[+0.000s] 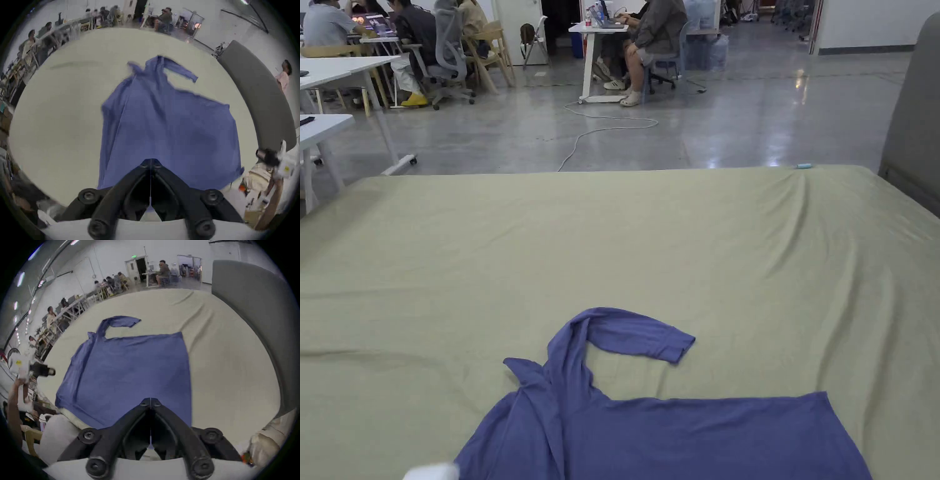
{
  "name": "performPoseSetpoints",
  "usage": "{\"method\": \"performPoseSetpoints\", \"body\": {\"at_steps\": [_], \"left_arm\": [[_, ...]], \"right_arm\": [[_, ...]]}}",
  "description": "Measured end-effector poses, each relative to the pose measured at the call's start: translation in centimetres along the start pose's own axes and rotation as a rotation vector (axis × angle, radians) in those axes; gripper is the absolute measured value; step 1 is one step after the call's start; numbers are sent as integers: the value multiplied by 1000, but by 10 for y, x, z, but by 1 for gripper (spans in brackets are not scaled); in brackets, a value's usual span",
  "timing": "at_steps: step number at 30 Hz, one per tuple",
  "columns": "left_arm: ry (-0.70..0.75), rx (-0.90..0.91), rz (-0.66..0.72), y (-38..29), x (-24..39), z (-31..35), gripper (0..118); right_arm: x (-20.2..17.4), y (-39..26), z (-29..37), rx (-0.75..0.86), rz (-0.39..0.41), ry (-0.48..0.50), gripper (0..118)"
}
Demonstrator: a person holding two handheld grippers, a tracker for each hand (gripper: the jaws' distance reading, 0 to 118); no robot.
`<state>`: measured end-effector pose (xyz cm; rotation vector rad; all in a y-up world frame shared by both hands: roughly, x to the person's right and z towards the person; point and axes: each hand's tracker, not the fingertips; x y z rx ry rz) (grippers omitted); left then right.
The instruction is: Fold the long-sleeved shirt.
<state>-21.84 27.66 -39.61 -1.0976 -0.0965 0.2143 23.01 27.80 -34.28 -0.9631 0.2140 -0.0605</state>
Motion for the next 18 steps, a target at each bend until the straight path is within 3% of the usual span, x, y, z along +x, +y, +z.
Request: {"method": "performPoseSetpoints", "body": {"at_steps": [4, 6, 7, 11, 12, 15, 17, 18], "left_arm": [[-26, 106, -41, 134, 40, -44, 4], [-22, 33, -68, 198, 56, -92, 99], [-36, -5, -73, 229, 62, -123, 118], [76, -26, -85, 309, 70, -222, 117], [115, -12, -93, 323, 73, -218, 117], [176, -90, -146, 333, 69, -264, 115], [164, -204, -138, 334, 53, -317, 98], [204, -210, -138, 332, 51, -323, 98]], "right_arm": [[-26, 16, -17, 49, 37, 60, 0], [-33, 17, -32, 60, 15, 114, 0], [-32, 17, -41, 56, -14, 143, 0], [-29, 11, -73, -30, -33, 148, 0], [-28, 9, -78, -43, -27, 133, 0], [-20, 3, -88, -82, -57, 104, 0], [-14, 6, -91, -92, -91, 109, 0], [-13, 7, -90, -88, -96, 110, 0]]}}
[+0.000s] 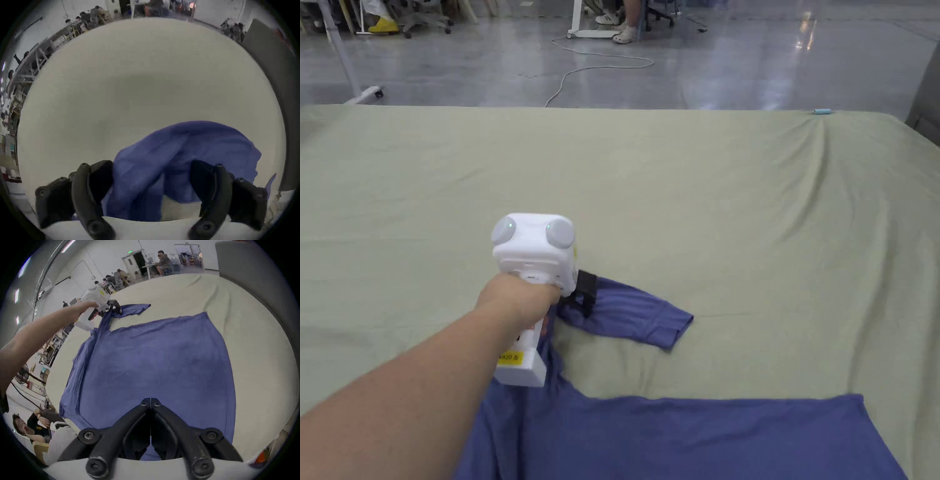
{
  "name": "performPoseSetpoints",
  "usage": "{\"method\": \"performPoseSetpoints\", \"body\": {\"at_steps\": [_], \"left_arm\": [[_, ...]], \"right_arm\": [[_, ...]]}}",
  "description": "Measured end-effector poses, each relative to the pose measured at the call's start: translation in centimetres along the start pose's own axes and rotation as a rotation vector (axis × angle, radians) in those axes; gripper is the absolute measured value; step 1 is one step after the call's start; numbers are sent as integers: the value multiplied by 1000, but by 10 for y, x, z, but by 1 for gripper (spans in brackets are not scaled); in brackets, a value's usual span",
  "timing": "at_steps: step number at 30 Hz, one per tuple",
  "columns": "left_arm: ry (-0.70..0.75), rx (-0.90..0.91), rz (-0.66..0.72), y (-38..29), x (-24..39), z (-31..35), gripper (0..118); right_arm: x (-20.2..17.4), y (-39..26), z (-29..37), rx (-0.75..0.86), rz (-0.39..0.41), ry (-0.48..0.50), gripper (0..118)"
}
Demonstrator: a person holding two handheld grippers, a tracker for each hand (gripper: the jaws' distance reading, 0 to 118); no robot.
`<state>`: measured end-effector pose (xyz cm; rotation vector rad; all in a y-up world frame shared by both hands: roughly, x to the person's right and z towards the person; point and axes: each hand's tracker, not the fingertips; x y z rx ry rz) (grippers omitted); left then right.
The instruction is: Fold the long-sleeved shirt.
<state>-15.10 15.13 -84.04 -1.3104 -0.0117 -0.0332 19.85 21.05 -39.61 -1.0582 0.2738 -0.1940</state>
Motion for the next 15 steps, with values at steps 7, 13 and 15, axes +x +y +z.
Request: {"method": "performPoseSetpoints", "body": {"at_steps": [7, 13, 15], "left_arm": [[-73, 212, 263, 15, -44, 66, 3], [-129, 253, 182, -46, -47, 151, 3], [-108, 278, 102, -70, -40, 177, 3]], "right_arm": [[-2, 0, 5, 4, 17, 5, 0], [-5, -2, 13, 21, 0, 50, 0], [-8, -2, 15, 28, 7, 57, 0]]}}
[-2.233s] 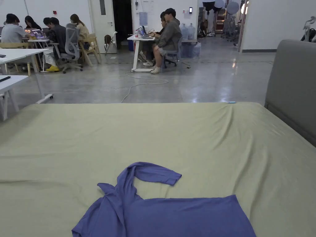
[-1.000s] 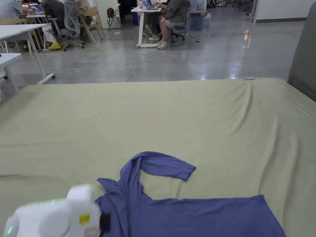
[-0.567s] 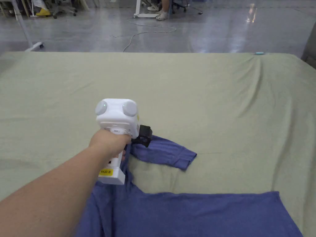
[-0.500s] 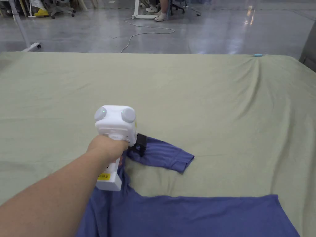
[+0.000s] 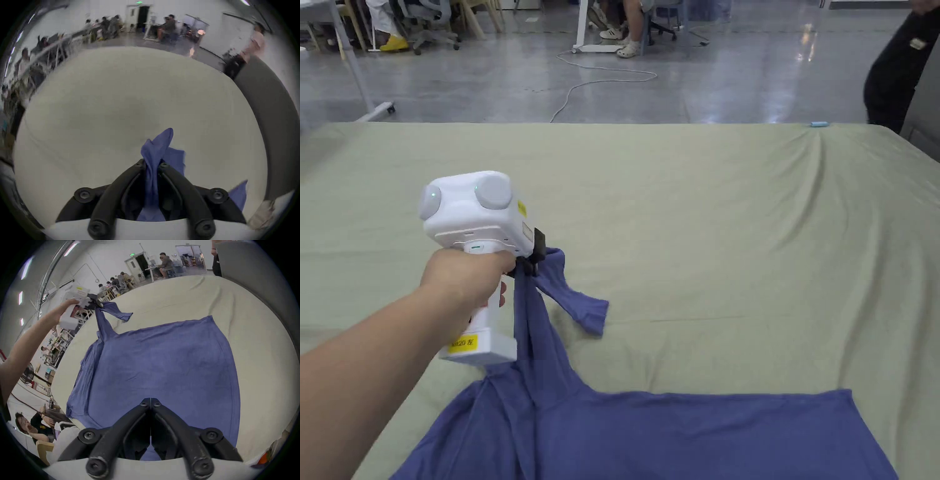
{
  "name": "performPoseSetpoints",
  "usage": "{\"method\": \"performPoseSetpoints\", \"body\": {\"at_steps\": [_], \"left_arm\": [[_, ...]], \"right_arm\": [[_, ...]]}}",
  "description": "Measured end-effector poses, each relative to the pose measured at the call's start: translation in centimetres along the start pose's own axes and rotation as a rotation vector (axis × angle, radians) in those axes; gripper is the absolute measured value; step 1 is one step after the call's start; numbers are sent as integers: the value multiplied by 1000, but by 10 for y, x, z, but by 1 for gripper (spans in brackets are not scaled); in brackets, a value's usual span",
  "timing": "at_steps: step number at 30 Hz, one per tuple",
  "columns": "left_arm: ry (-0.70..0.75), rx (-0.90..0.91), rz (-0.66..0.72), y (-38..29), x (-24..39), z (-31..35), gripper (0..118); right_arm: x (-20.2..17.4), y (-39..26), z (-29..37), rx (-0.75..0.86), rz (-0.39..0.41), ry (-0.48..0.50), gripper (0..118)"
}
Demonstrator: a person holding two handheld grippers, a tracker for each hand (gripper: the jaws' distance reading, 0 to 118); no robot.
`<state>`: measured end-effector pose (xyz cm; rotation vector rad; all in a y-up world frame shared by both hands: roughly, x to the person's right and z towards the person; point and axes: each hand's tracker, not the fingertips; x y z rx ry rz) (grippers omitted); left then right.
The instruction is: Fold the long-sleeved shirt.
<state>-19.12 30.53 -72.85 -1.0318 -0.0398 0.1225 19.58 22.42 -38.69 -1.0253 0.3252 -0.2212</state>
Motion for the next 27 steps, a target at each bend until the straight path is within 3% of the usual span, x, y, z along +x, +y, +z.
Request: {"method": "performPoseSetpoints", "body": {"at_steps": [5, 11, 14, 16, 20, 24, 25, 27], "left_arm": [[76, 49, -100, -84, 19, 66, 3], [121, 65, 57, -215, 18, 83, 3], [113, 55, 35, -268, 16, 77, 3], [108, 42, 136, -295, 11, 70, 3], [134, -71, 165, -322, -9, 33, 3], [66, -33, 198, -318, -22, 33, 3], [62, -44, 187, -315, -24, 32, 5], [64, -45, 156, -309, -23, 43, 25]], "right_arm": [[-7, -7, 1, 3, 15, 29, 0], [-11, -15, -3, -15, 28, 15, 0], [-7, -17, -4, -26, 3, 9, 0], [-6, -18, -5, -32, -10, 5, 0], [-10, -20, -5, -31, -5, -11, 0], [-17, -21, -3, -23, 26, -37, 0], [-17, -21, -3, -23, 27, -38, 0], [-16, -20, -4, -23, 23, -50, 0]]}}
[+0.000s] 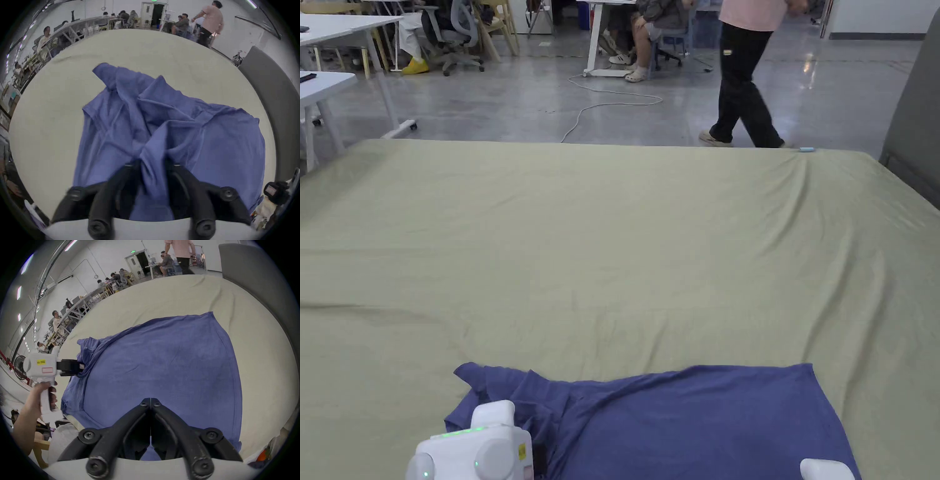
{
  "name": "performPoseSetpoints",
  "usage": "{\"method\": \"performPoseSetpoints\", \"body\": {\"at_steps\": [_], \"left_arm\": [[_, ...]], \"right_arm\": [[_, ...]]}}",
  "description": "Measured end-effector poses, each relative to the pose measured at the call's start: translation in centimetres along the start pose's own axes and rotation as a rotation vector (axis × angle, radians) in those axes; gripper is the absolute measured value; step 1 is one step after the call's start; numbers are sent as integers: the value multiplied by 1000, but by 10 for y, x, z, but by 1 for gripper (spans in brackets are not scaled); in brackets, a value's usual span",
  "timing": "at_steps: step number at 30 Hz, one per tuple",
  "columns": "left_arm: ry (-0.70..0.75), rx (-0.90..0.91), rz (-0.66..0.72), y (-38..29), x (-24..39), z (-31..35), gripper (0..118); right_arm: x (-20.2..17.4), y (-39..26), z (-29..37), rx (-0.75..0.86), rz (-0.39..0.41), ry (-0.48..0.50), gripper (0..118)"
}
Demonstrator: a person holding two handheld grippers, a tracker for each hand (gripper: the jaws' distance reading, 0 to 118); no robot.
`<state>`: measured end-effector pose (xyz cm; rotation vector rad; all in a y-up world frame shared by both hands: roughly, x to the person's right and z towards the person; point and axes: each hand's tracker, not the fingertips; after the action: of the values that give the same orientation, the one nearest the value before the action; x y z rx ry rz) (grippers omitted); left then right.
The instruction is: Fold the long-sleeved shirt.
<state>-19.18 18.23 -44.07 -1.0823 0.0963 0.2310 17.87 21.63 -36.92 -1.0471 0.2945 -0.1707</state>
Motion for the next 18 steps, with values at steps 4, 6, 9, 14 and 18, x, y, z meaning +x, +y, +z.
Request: {"method": "performPoseSetpoints", "body": {"at_steps": [4, 6, 9, 14, 18], "left_arm": [[-91, 97, 68, -3, -20, 69, 112], [-64, 152, 69, -16, -31, 95, 113], [1, 37, 43, -43, -41, 103, 83], [-15, -60, 5, -80, -56, 94, 0], [-25, 58, 38, -42, -55, 103, 45]], "right_arm": [[-2, -4, 7, 37, -1, -20, 0], [-6, -6, 11, 70, 5, -32, 0], [-11, -8, 14, 102, 22, -58, 0], [-18, -11, 20, 153, 40, -100, 0], [-17, -12, 21, 176, 37, -124, 0]]}}
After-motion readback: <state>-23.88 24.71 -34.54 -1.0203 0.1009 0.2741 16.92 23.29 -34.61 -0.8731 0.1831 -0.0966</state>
